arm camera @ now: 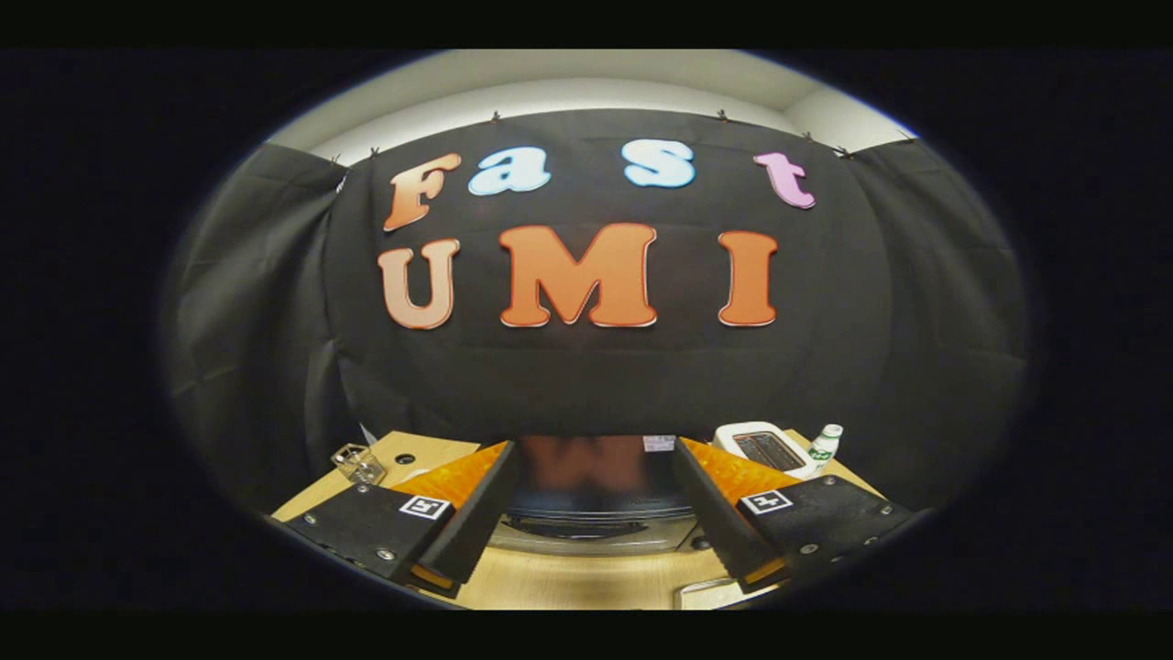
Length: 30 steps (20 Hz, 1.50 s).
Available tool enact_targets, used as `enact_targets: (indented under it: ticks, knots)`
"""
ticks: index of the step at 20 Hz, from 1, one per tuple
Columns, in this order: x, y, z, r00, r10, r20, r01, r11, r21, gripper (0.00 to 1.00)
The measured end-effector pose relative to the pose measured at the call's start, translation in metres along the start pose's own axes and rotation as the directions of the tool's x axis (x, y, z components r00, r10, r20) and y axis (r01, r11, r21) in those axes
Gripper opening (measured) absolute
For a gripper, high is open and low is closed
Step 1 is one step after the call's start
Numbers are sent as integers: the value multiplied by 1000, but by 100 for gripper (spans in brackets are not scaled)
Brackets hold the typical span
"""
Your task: Open the toaster oven, put the food inside, and close the toaster oven door.
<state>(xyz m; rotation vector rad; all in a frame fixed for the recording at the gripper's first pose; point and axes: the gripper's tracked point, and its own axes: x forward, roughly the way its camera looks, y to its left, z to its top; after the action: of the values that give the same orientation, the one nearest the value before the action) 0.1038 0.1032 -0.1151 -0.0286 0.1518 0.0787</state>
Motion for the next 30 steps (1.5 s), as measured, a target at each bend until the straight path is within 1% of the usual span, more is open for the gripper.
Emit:
enact_targets:
  ticks: [4, 6, 11, 12, 14, 17, 23, 25, 26, 27, 29, 30]
  knots:
    - [35, 17, -51, 995, -2, -103, -2, 999, -44, 99]
    - [49, 17, -71, 990, -16, -143, 7, 998, -64, 99]
    - [70, 15, -108, 973, -37, -230, 24, 998, -59, 100]
    - [72, 16, -107, 975, -29, -219, 23, 999, -32, 100]
    - [73, 18, -109, 971, -23, -239, 25, 1000, 9, 99]
    - [70, 18, -110, 972, -24, -233, 25, 1000, 1, 100]
    - [56, 18, -114, 965, -32, -259, 37, 999, 14, 100]
    - [49, 23, -117, 960, -25, -279, 28, 1000, 5, 100]
    - [48, 24, -116, 964, -26, -264, 33, 999, 19, 100]
    - [45, 21, -118, 960, -35, -278, 36, 999, 0, 100]
    - [40, 20, -121, 957, -39, -287, 50, 998, 31, 100]
    - [36, 21, -123, 953, -39, -300, 48, 999, 24, 100]
